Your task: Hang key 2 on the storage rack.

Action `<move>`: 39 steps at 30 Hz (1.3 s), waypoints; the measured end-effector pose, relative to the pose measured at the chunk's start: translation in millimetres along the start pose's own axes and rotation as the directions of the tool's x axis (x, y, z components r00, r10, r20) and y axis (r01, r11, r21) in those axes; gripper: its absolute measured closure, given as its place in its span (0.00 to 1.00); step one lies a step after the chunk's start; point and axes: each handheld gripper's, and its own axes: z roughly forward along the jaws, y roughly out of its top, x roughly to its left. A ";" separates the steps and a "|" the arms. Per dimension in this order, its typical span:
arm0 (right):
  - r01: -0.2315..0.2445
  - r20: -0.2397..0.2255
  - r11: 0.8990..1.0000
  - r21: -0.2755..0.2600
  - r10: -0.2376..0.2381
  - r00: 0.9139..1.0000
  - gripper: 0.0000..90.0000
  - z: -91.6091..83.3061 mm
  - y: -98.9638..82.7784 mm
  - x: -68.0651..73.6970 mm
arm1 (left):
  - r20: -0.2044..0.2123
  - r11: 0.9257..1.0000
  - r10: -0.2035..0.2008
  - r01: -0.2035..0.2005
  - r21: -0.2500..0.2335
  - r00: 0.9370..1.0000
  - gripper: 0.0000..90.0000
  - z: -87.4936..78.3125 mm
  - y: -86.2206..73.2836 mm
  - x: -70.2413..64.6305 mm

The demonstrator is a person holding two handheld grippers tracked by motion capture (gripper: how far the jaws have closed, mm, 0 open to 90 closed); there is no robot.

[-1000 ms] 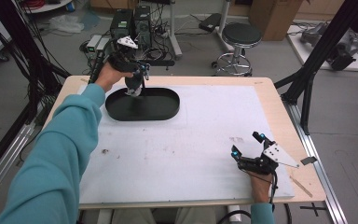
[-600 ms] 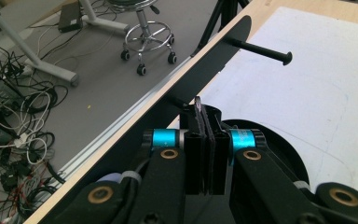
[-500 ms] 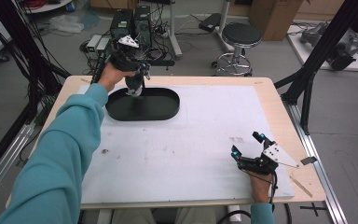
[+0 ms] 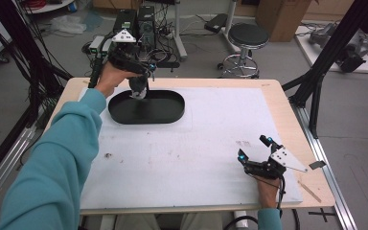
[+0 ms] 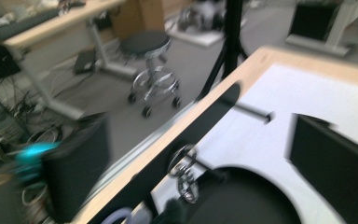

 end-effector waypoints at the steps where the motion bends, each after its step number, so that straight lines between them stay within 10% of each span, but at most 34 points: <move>1: -0.004 0.002 1.000 0.002 0.004 1.000 0.01 -0.1 0.0 0.1 | 0.011 0.999 0.010 -0.010 -0.033 1.000 0.02 -4.4 -0.9 -2.5; 18: 0.015 0.007 1.000 0.004 -0.015 1.000 0.01 0.3 0.1 1.4 | 0.021 0.980 0.006 -0.001 -0.199 1.000 0.02 -116.0 -83.4 -55.8; 39: 0.031 0.005 1.000 0.004 -0.031 1.000 0.01 0.5 0.2 2.5 | -0.034 0.953 -0.081 0.068 -0.296 0.996 0.02 -171.1 -225.9 -107.1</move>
